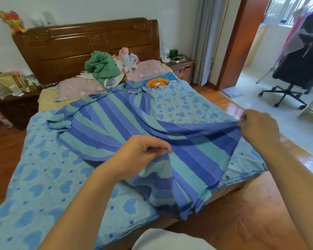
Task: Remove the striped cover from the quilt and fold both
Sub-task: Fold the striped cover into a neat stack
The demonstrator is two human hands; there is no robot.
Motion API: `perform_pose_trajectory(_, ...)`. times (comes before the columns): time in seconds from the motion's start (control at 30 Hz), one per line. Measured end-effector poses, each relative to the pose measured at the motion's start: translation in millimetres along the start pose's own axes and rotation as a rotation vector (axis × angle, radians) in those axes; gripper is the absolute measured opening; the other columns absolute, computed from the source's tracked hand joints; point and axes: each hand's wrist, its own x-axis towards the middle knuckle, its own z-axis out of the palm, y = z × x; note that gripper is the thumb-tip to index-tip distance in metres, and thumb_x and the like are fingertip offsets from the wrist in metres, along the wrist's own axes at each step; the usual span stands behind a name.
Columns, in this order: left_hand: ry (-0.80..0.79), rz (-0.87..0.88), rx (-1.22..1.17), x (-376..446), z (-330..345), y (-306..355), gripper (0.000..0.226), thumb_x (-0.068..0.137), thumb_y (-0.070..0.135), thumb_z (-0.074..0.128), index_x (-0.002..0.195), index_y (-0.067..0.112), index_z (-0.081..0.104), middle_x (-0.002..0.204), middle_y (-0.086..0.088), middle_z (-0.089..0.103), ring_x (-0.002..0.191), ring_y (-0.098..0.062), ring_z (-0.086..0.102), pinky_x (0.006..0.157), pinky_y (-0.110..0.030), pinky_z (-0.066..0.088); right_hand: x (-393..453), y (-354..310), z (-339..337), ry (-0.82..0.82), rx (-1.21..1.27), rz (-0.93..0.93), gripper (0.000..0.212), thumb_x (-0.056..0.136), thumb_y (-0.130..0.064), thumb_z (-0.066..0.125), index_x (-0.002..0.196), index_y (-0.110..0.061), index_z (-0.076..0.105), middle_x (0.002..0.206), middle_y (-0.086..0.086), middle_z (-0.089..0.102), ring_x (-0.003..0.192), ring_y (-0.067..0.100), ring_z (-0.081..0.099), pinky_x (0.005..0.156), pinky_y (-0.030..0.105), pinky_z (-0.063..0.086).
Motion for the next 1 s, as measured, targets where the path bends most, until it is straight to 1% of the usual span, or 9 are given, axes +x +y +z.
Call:
perform_pose_trajectory(0.17, 0.058, 0.022, 0.024, 20.9, 12.4, 34.6, 0.017, 0.097, 0.014, 0.063, 0.094, 0.023, 0.077, 0.097, 0.016, 0.074, 0.096, -0.003, 0.069, 0.084, -0.018, 0.052, 11.4, -44.2, -42.2, 0.316, 0.688, -0.148, 0.024, 0.079, -0.002, 0.061, 0.091, -0.017, 0.074, 0.09, 0.001, 0.072, 0.083, 0.019, 0.064, 0.076, 0.028, 0.049)
perform_pose_trajectory(0.37, 0.156, 0.038, -0.047, 27.2, 28.8, 59.7, 0.021, 0.097, 0.014, 0.062, 0.094, 0.029, 0.075, 0.096, 0.01, 0.074, 0.09, -0.015, 0.068, 0.081, -0.029, 0.054, 23.7, -92.4, -68.0, 0.149, 1.426, -0.058, 0.031, 0.088, -0.001, 0.066, 0.098, -0.03, 0.065, 0.09, -0.008, 0.071, 0.081, 0.002, 0.068, 0.073, 0.016, 0.055)
perform_pose_trajectory(0.47, 0.177, 0.038, -0.049, 30.7, 33.3, 69.4, 0.017, 0.096, 0.02, 0.062, 0.095, 0.03, 0.075, 0.095, 0.006, 0.074, 0.089, -0.02, 0.069, 0.082, -0.038, 0.055, 16.5, -93.9, -43.1, -0.108, 1.521, 0.187, 0.009, 0.091, -0.007, 0.065, 0.092, -0.015, 0.068, 0.072, -0.005, 0.068, 0.06, 0.002, 0.062, 0.058, 0.018, 0.05)
perform_pose_trajectory(0.53, 0.181, 0.053, -0.044, 31.5, 34.5, 74.0, 0.015, 0.095, 0.024, 0.062, 0.097, 0.03, 0.075, 0.096, 0.002, 0.075, 0.091, -0.025, 0.069, 0.085, -0.046, 0.054, 3.2, -80.9, -17.3, -0.329, 1.629, 0.393, 0.019, 0.093, -0.003, 0.06, 0.076, -0.009, 0.066, 0.065, 0.001, 0.063, 0.065, 0.014, 0.057, 0.061, 0.025, 0.049)
perform_pose_trajectory(0.6, 0.2, 0.066, -0.059, 33.7, 33.8, 75.9, 0.014, 0.095, 0.019, 0.063, 0.099, 0.028, 0.074, 0.096, 0.001, 0.074, 0.092, -0.025, 0.069, 0.085, -0.044, 0.054, -7.9, -72.2, -1.0, -0.441, 1.691, 0.484, 0.017, 0.095, -0.001, 0.058, 0.08, -0.009, 0.063, 0.074, 0.007, 0.062, 0.072, 0.019, 0.055, 0.069, 0.029, 0.05)
perform_pose_trajectory(0.73, 0.221, 0.062, -0.037, 45.5, 34.1, 75.9, 0.012, 0.095, 0.01, 0.065, 0.096, 0.02, 0.07, 0.091, 0.003, 0.073, 0.088, -0.014, 0.069, 0.081, -0.023, 0.055, -18.2, -87.1, -6.2, -0.309, 1.566, 0.24, 0.019, 0.094, -0.007, 0.061, 0.085, -0.024, 0.063, 0.08, -0.002, 0.066, 0.073, 0.012, 0.058, 0.072, 0.028, 0.049)
perform_pose_trajectory(0.83, 0.237, 0.069, -0.089, 57.5, 36.6, 72.4, 0.009, 0.093, 0.009, 0.067, 0.094, 0.017, 0.071, 0.089, 0.0, 0.072, 0.087, -0.022, 0.069, 0.082, -0.028, 0.056, -31.3, -104.4, -16.6, -0.283, 1.462, 0.002, 0.015, 0.096, -0.018, 0.061, 0.082, -0.024, 0.062, 0.063, -0.012, 0.061, 0.058, 0.003, 0.053, 0.058, 0.018, 0.045)
perform_pose_trajectory(0.9, 0.253, 0.07, -0.112, 63.0, 38.1, 67.6, 0.009, 0.092, 0.012, 0.069, 0.093, 0.02, 0.073, 0.089, -0.003, 0.072, 0.086, -0.027, 0.069, 0.081, -0.034, 0.057, -41.9, -106.9, -12.0, -0.311, 1.441, -0.014, 0.014, 0.095, -0.023, 0.063, 0.083, -0.018, 0.063, 0.059, -0.01, 0.059, 0.053, 0.003, 0.051, 0.054, 0.019, 0.043)
perform_pose_trajectory(1.0, 0.242, 0.03, -0.141, 64.7, 39.9, 59.2, 0.01, 0.09, 0.015, 0.072, 0.092, 0.024, 0.075, 0.087, -0.004, 0.072, 0.085, -0.028, 0.068, 0.08, -0.032, 0.057, -55.3, -102.4, 0.9, -0.4, 1.492, 0.075, 0.009, 0.094, -0.018, 0.065, 0.087, -0.021, 0.07, 0.07, -0.009, 0.072, 0.063, 0.004, 0.066, 0.059, 0.015, 0.05)
